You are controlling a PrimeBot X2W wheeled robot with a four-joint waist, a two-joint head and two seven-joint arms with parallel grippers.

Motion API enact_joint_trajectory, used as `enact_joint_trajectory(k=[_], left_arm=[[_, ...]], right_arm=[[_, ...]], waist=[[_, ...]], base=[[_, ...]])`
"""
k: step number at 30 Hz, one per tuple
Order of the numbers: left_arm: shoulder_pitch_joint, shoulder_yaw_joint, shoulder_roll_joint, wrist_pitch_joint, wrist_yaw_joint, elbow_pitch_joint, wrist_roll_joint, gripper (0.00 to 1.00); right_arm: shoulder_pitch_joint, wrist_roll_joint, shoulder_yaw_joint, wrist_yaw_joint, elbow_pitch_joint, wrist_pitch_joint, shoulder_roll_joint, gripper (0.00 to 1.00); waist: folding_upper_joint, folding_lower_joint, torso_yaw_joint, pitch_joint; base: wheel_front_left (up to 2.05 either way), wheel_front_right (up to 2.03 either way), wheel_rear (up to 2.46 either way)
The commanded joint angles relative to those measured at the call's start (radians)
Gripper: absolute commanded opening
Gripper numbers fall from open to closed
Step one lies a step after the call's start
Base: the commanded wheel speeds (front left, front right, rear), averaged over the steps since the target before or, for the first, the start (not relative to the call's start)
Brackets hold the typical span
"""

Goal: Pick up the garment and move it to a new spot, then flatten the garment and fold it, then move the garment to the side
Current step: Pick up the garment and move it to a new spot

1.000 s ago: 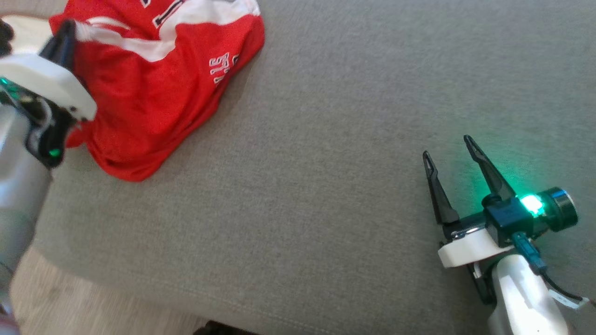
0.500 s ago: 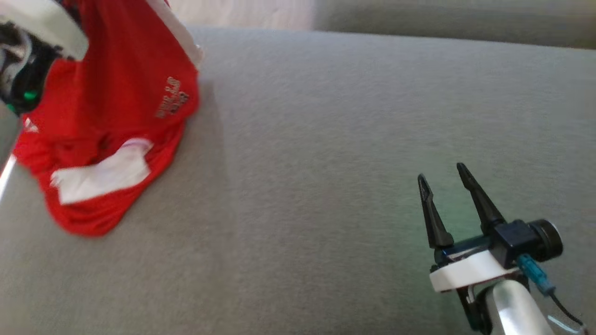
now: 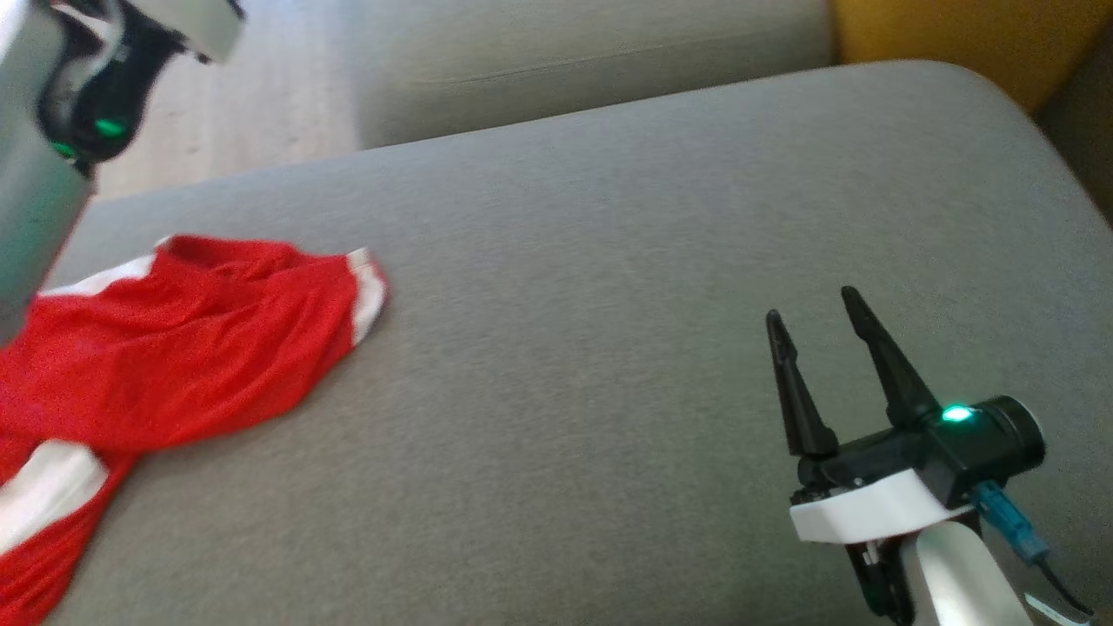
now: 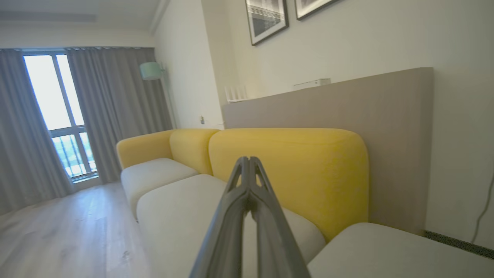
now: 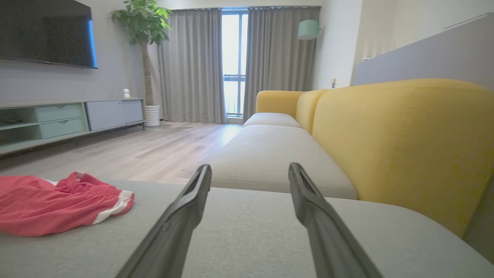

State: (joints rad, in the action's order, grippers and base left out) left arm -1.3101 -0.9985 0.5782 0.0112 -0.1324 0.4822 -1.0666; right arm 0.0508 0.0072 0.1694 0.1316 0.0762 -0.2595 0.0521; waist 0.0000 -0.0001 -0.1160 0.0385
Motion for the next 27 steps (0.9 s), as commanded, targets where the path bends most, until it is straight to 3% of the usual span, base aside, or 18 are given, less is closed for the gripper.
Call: enact_joint_trajectory(k=[1,7,9,19,27], left_arm=[[-0.063,0.026,0.016,-0.017,0.002,-0.022,-0.008,0.00],[0.017,-0.027,0.011,-0.048,0.014,-0.018,-0.005,0.00],[0.042,-0.049,0.022,-0.062,0.019,-0.005,0.005,1.00],[0.132,-0.134,0.069,-0.157,0.004,0.054,-0.035,1.00],[0.146,-0.205,0.073,-0.180,0.002,0.053,-0.115,1.00]], right_arm=[[0.020,-0.001,0.014,-0.001,-0.045,-0.002,-0.002,1.00],[-0.003,-0.006,0.004,-0.001,-0.049,-0.002,-0.002,1.00],[-0.004,-0.009,0.000,-0.001,-0.053,-0.002,-0.002,1.00],[0.049,-0.064,-0.021,-0.001,-0.080,-0.002,-0.002,1.00],[0.116,-0.095,-0.021,-0.001,-0.105,-0.002,-0.002,1.00]], waist=[[0.0000,0.0001,-0.067,-0.006],[0.0000,0.0001,-0.052,0.027],[0.0000,0.0001,-0.033,0.046],[0.0000,0.0001,0.081,0.226],[0.0000,0.0001,0.095,0.379]], base=[[0.00,0.00,0.00],[0.00,0.00,0.00],[0.00,0.00,0.00],[0.00,0.00,0.00],[0.00,0.00,0.00]])
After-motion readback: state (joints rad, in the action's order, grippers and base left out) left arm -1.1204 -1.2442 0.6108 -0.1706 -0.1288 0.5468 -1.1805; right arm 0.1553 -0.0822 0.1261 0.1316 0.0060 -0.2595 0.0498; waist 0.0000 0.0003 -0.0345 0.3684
